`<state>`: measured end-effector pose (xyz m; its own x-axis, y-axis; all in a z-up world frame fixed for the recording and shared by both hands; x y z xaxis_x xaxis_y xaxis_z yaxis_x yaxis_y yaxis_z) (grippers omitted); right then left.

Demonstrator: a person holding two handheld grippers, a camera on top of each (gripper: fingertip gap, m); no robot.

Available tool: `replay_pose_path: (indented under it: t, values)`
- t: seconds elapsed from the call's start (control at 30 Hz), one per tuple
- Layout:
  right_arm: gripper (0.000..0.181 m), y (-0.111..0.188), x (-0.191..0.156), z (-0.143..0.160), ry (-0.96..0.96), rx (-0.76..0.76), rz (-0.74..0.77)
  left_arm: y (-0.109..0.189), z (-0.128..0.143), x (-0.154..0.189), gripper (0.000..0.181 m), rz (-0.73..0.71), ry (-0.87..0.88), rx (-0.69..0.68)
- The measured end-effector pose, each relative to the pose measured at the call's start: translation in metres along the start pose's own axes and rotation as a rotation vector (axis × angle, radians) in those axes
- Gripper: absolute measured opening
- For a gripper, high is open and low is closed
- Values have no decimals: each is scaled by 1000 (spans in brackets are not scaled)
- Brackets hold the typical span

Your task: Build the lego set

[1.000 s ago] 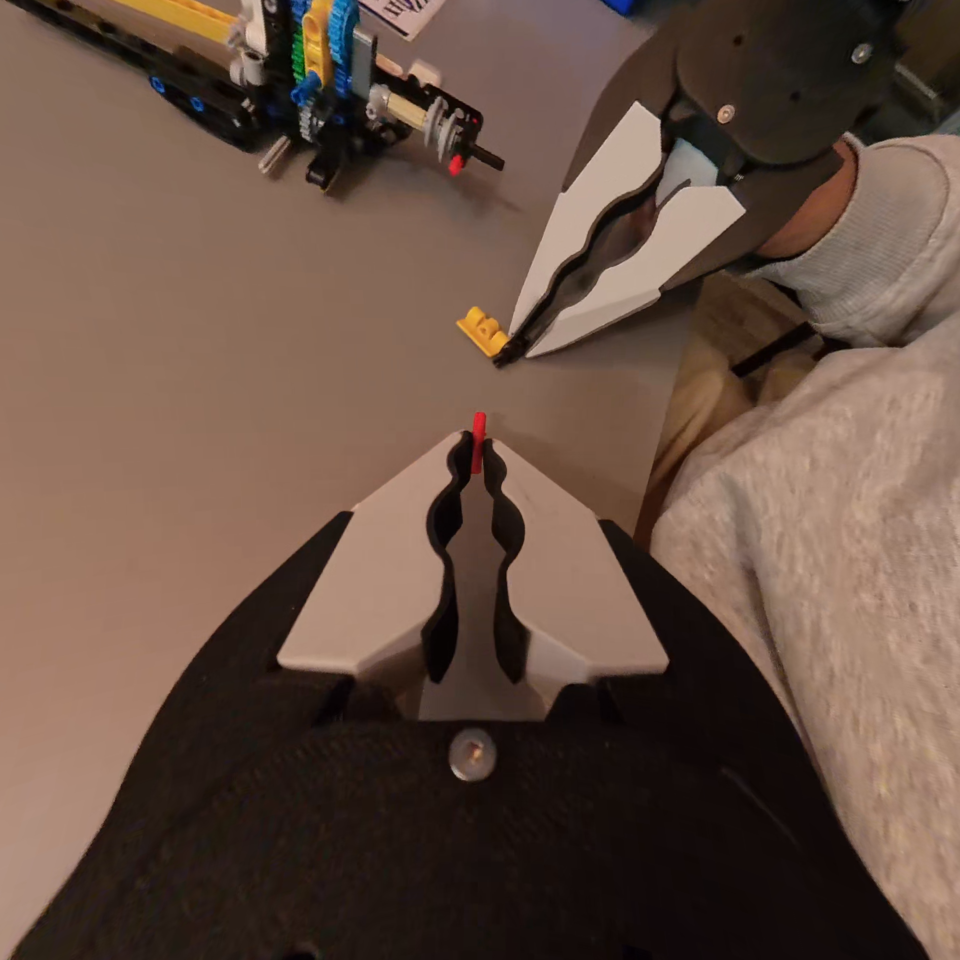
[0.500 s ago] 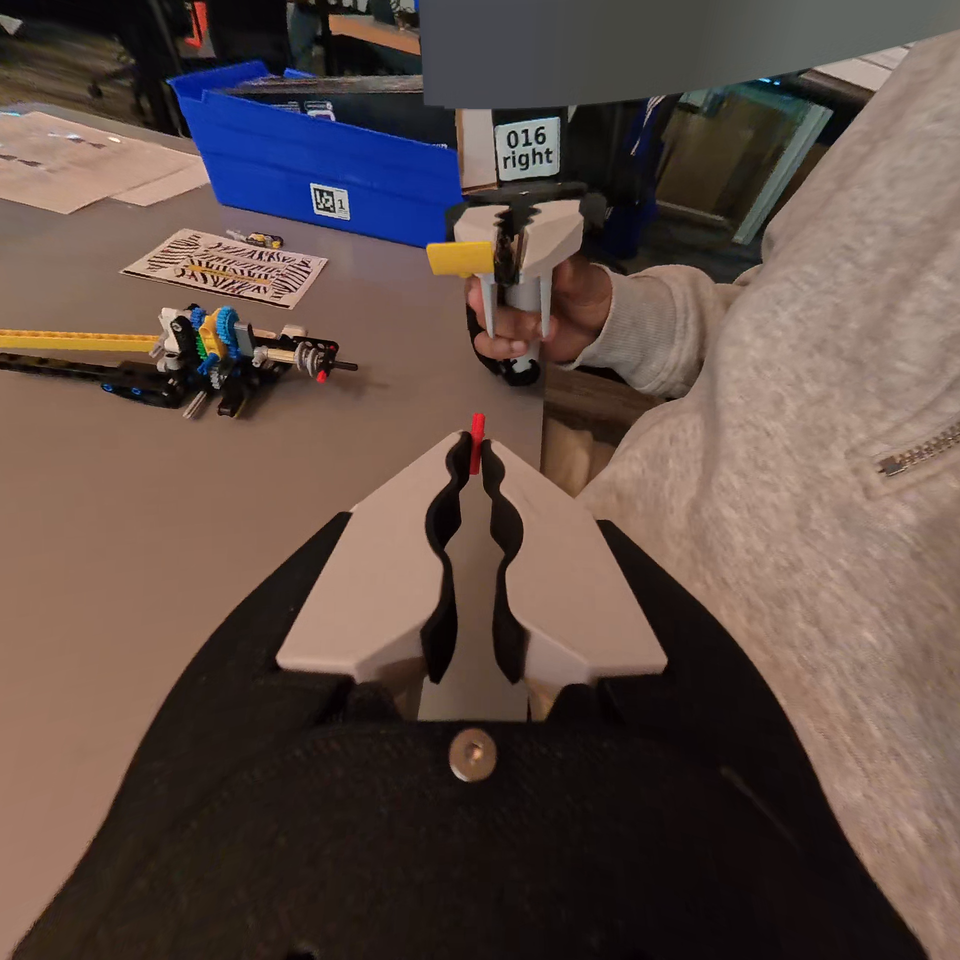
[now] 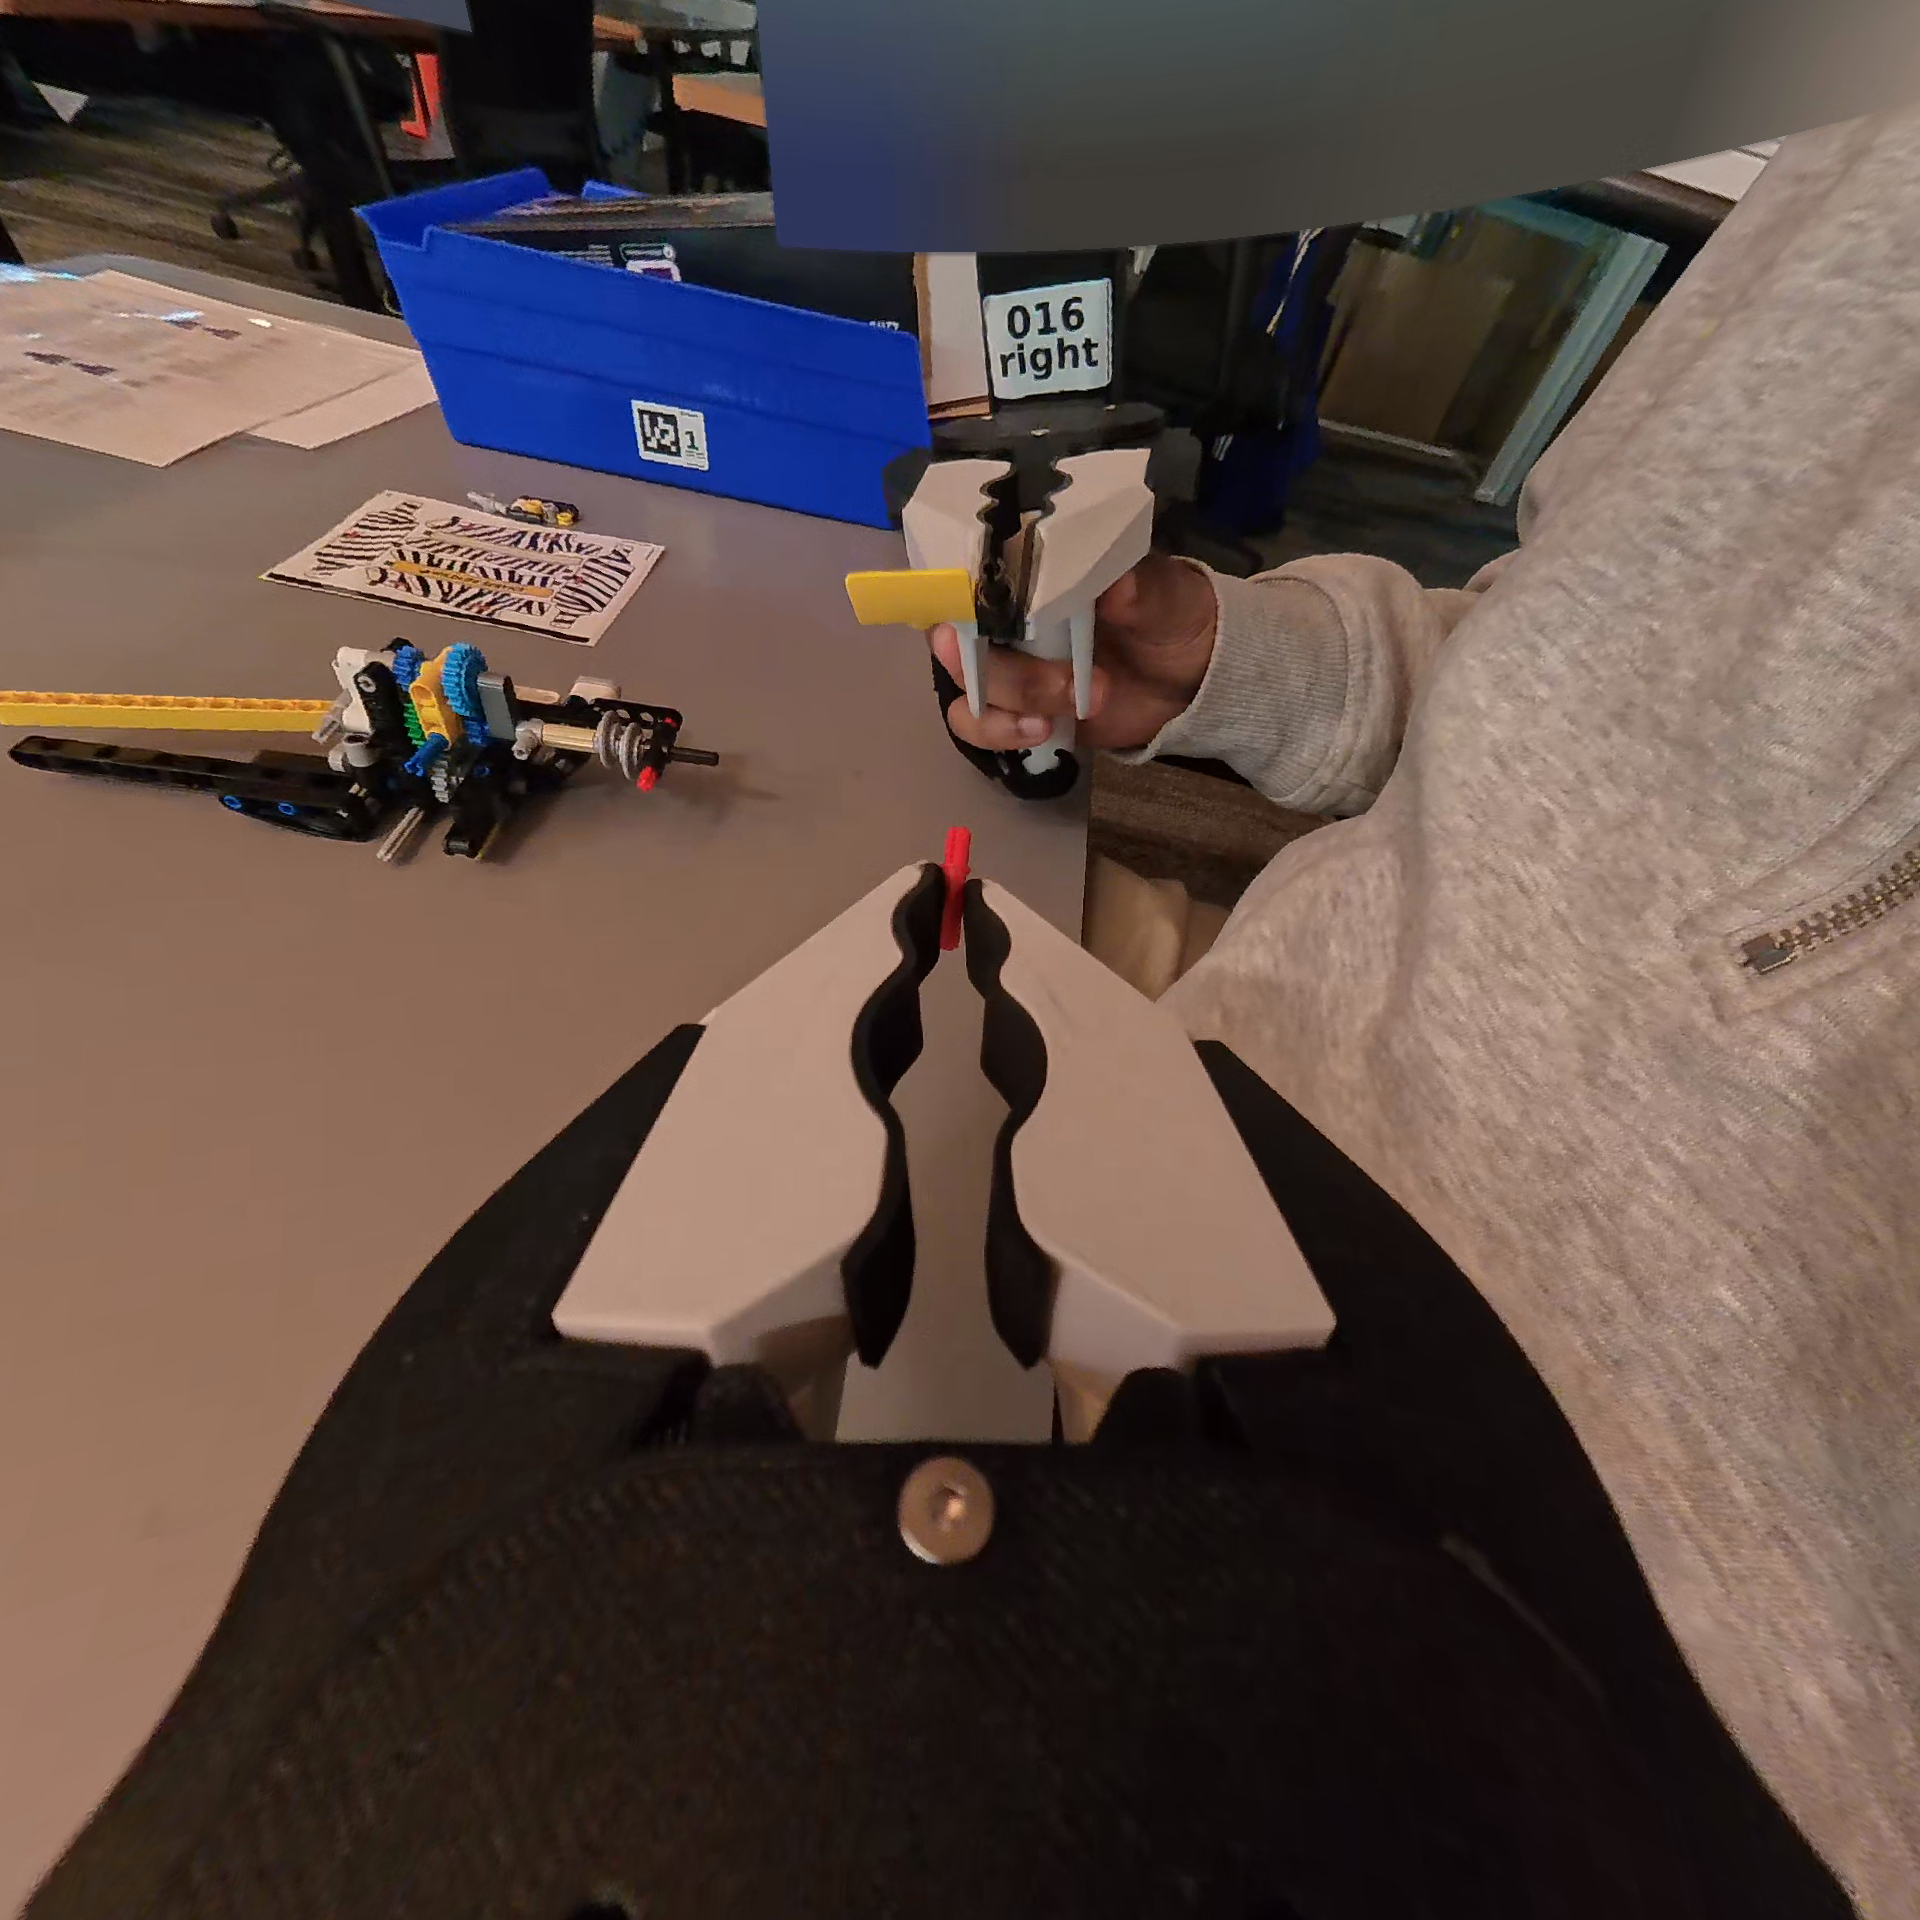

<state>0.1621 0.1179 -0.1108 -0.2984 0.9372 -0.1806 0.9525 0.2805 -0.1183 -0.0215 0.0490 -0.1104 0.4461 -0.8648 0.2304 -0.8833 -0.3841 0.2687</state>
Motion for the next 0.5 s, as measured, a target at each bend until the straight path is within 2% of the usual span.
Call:
replay_pose_path:
  t: [0.17,0.27,0.37,0.5]
  values:
    - [5,-2,0,3,13,-39,11,1,0,-1,1,6,7,5]
    - [5,-6,0,8,42,-114,38,-1,2,-1,1,9,8,-7]
    - [5,-12,-2,16,98,-243,75,-4,7,-3,1,-7,2,-49]
    - [5,-19,-4,34,209,-481,138,-13,25,-8,1,-52,-38,-188]
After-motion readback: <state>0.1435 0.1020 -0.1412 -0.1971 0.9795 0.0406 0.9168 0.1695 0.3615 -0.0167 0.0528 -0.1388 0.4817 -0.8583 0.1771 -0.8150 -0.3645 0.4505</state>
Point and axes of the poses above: each gripper's, where its closed fingertips meet, y back along the fingers, z out of its underside, x = y × z across the jaws, the point moved 8 cm from there along y, back along the fingers, and after that the axes turned 4 degrees about y, right-handed, at the moved point
